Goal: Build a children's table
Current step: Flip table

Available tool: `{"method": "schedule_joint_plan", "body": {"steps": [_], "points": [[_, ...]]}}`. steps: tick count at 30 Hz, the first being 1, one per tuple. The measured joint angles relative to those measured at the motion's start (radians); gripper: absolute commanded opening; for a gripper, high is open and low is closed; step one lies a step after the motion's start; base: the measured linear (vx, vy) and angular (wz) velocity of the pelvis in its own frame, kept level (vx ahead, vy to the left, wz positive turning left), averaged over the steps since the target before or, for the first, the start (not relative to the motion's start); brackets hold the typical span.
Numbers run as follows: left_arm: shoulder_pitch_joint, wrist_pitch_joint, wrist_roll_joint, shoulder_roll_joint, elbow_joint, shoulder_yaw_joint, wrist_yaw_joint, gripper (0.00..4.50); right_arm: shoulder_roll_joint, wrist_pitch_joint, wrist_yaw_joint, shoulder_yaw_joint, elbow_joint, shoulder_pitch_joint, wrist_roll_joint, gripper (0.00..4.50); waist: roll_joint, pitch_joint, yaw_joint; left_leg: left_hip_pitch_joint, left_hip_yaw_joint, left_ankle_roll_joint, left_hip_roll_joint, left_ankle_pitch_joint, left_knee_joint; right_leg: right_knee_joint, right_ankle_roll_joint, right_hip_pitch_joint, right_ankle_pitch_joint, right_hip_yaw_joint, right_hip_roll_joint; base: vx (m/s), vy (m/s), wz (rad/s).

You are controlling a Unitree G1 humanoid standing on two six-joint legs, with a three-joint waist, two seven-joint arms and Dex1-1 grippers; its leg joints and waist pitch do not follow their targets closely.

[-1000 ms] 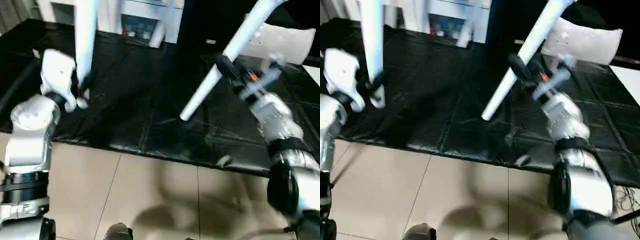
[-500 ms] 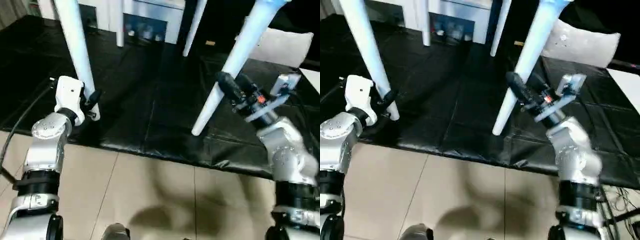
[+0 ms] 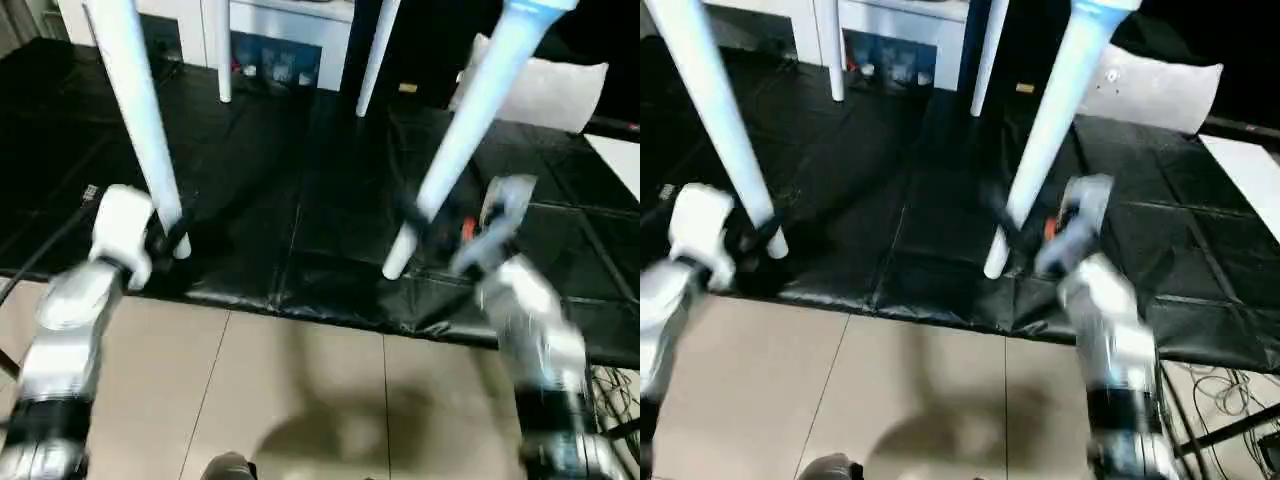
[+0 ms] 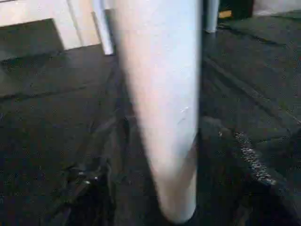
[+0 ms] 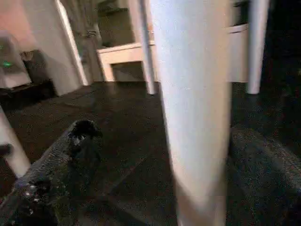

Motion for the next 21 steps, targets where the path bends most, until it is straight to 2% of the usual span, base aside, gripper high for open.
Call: {"method": "schedule_joint_plan", "body": {"steps": [4,5,8,11,14,15,17,20,21], "points": [[0.124,-0.007,-0.104,-0.017,-0.153,0.089,0.0,3.07,0.008,-0.031,-0.038,-0.045,-0.157,0.167,0.009,4.5,0.003,0.001,-0.007,0.001,0.001,0.0,0.0,0.0,-0.004,-0.004,0.0,0.0,0.0,0.0,0.0,0.0,0.0,0.0],[0.153,-0.006,-0.137,-0.031,-0.206,0.105,-0.004,3.35,0.02,-0.035,-0.052,-0.067,-0.198,0.203,0.016,4.5,0.003,0.001,-0.009,0.002,0.001,0.0,0.0,0.0,-0.004,-0.006,0.0,0.001,0.0,0.0,0.0,0.0,0.0,0.0],[0.227,0.026,-0.23,-0.068,-0.353,0.103,-0.035,3.47,0.042,-0.026,-0.082,-0.097,-0.297,0.264,0.067,4.5,0.017,0.0,-0.013,0.007,0.002,0.0,0.0,-0.001,-0.004,-0.009,0.006,0.006,-0.003,0.001,0.0,0.0,0.0,0.0],[0.374,0.098,-0.303,-0.077,-0.508,0.011,-0.091,3.47,0.006,0.029,-0.058,-0.063,-0.421,0.387,0.097,4.5,0.03,0.001,-0.014,0.02,0.003,-0.002,-0.001,-0.005,-0.005,-0.012,0.014,0.011,-0.009,0.004,0.0,0.0,0.0,0.0],[0.453,0.146,-0.317,-0.074,-0.541,-0.099,-0.155,3.47,-0.046,0.093,0.001,-0.015,-0.44,0.441,0.122,4.5,0.036,0.004,-0.019,0.025,0.001,-0.002,-0.001,-0.006,-0.006,-0.016,0.015,0.016,-0.01,0.002,0.0,0.0,0.0,0.0],[0.478,0.168,-0.318,-0.052,-0.549,-0.15,-0.189,3.47,-0.09,0.118,0.048,0.014,-0.441,0.464,0.125,4.5,0.04,0.006,-0.021,0.028,-0.002,-0.002,-0.001,-0.006,-0.008,-0.022,0.015,0.021,-0.01,-0.001,0.001,0.0,0.0,0.0],[0.482,0.181,-0.306,-0.04,-0.542,-0.195,-0.226,3.47,-0.123,0.129,0.111,0.039,-0.429,0.475,0.125,4.5,0.044,0.009,-0.028,0.029,-0.006,-0.002,-0.001,-0.006,-0.01,-0.033,0.015,0.026,-0.01,-0.006,0.001,0.0,0.0,0.0],[0.467,0.176,-0.241,-0.009,-0.464,-0.265,-0.284,3.47,-0.206,0.113,0.264,0.113,-0.36,0.477,0.105,4.5,0.057,0.006,-0.039,0.031,-0.016,-0.002,-0.001,-0.006,-0.012,-0.053,0.015,0.038,-0.01,-0.022,0.0,0.0,0.0,0.0],[0.452,0.173,-0.192,0.003,-0.402,-0.3,-0.286,3.47,-0.251,0.09,0.338,0.154,-0.306,0.475,0.073,4.5,0.061,0.007,-0.042,0.036,-0.018,-0.002,-0.001,-0.006,-0.014,-0.062,0.015,0.046,-0.01,-0.026,-0.001,0.0,0.0,0.0]]}}
